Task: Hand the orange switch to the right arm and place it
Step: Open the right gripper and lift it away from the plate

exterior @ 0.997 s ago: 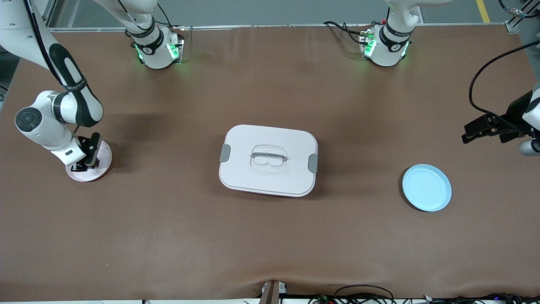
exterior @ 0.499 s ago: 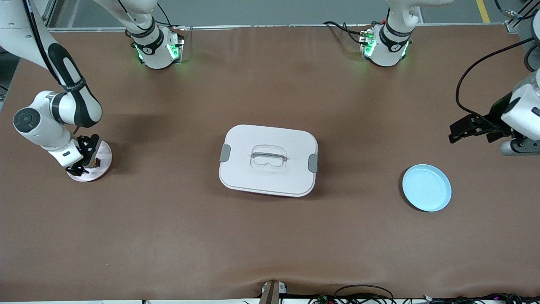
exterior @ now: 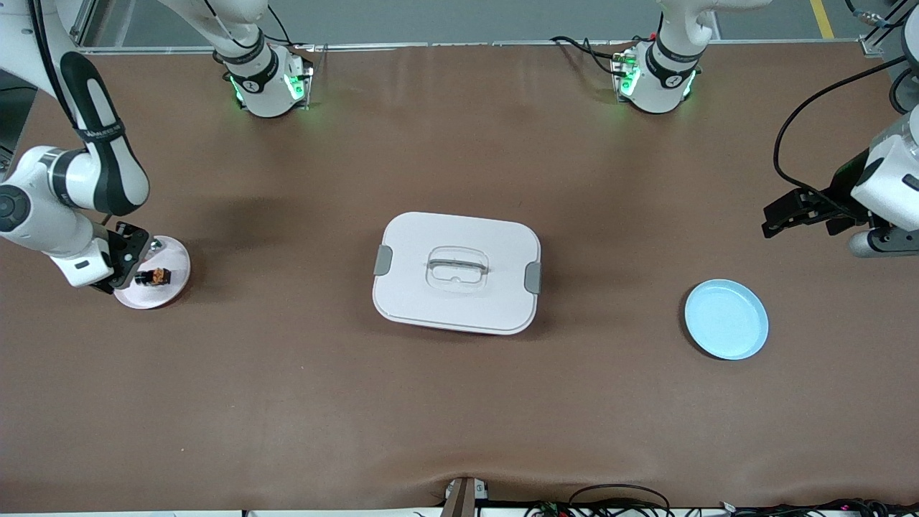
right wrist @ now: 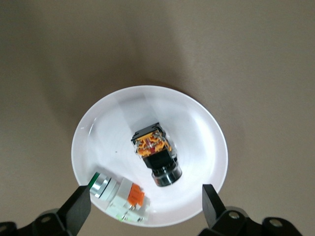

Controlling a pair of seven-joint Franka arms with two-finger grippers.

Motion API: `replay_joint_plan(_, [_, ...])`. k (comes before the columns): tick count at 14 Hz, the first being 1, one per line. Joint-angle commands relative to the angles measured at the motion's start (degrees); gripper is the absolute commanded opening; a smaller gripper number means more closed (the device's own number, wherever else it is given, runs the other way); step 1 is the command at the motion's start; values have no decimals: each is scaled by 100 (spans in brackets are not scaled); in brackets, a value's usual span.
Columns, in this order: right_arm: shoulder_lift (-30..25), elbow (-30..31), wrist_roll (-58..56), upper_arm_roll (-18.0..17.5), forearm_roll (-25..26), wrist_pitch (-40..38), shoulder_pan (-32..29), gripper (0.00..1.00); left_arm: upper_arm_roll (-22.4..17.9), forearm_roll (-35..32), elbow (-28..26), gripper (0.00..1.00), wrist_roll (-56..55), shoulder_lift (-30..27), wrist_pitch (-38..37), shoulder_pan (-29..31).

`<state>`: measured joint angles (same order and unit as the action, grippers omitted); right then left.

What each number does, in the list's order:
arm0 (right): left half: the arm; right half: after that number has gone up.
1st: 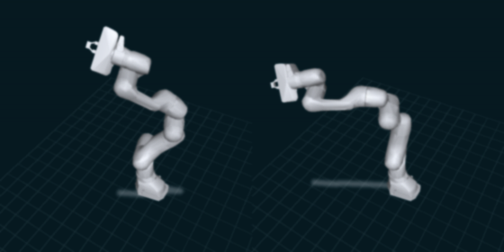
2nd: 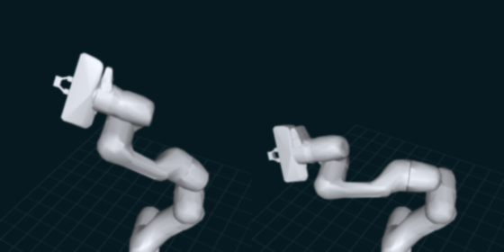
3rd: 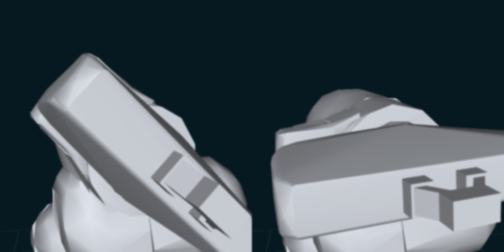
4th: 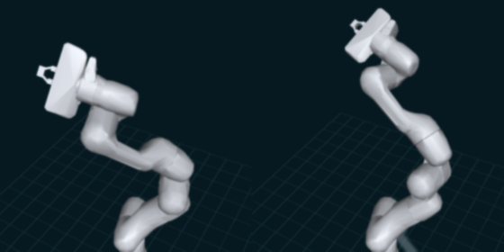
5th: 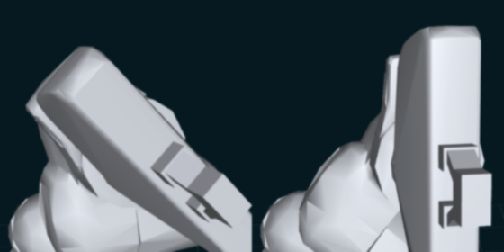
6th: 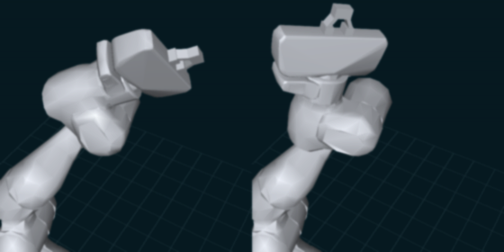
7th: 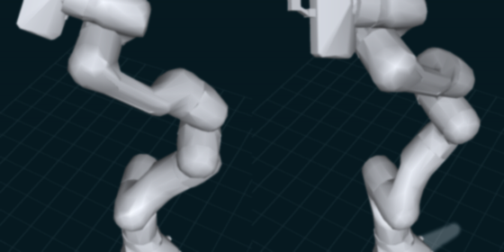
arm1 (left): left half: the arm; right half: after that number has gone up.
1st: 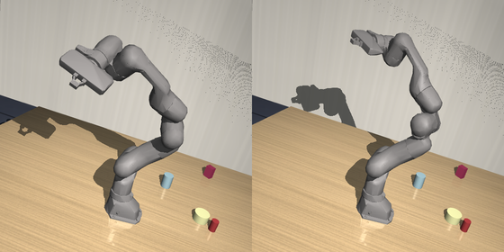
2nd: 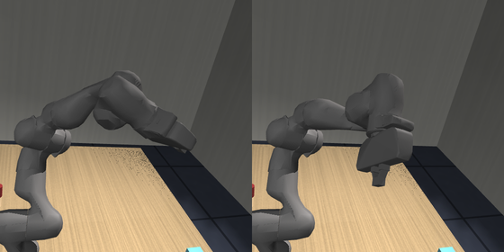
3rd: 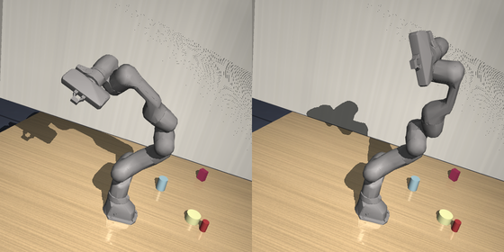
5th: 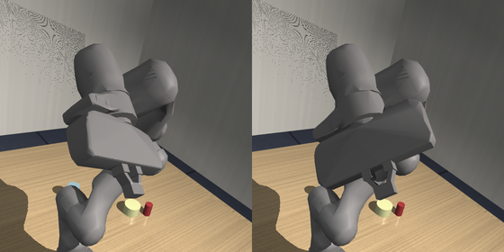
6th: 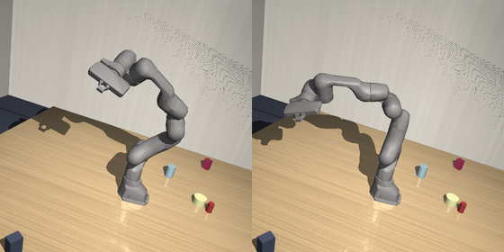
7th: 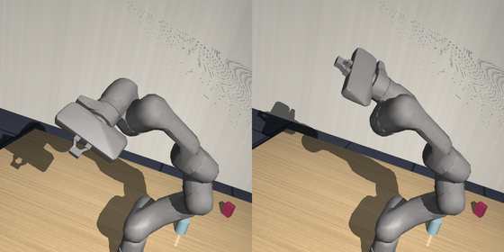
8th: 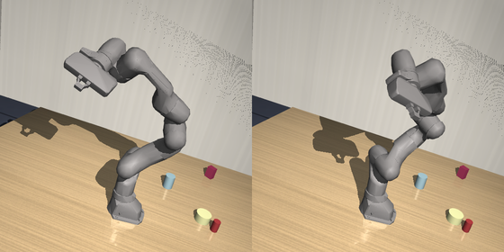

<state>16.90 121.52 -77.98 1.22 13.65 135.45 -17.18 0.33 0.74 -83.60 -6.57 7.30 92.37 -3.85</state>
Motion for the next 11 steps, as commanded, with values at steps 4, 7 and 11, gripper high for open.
replay_joint_plan(4, [-810, -277, 1308, -43, -73, -1369, 285, 100, 134, -109, -209, 100, 42, -177, 106, 147])
replay_joint_plan(7, [-855, -1154, 1820, -43, -379, -2616, 558, 100, 134, -100, -200, 100, 50, -168, 97, 200])
replay_joint_plan(11, [-855, -2157, 3092, -43, -573, -3980, 996, 100, 134, -100, -191, 100, 50, -168, 97, 226])
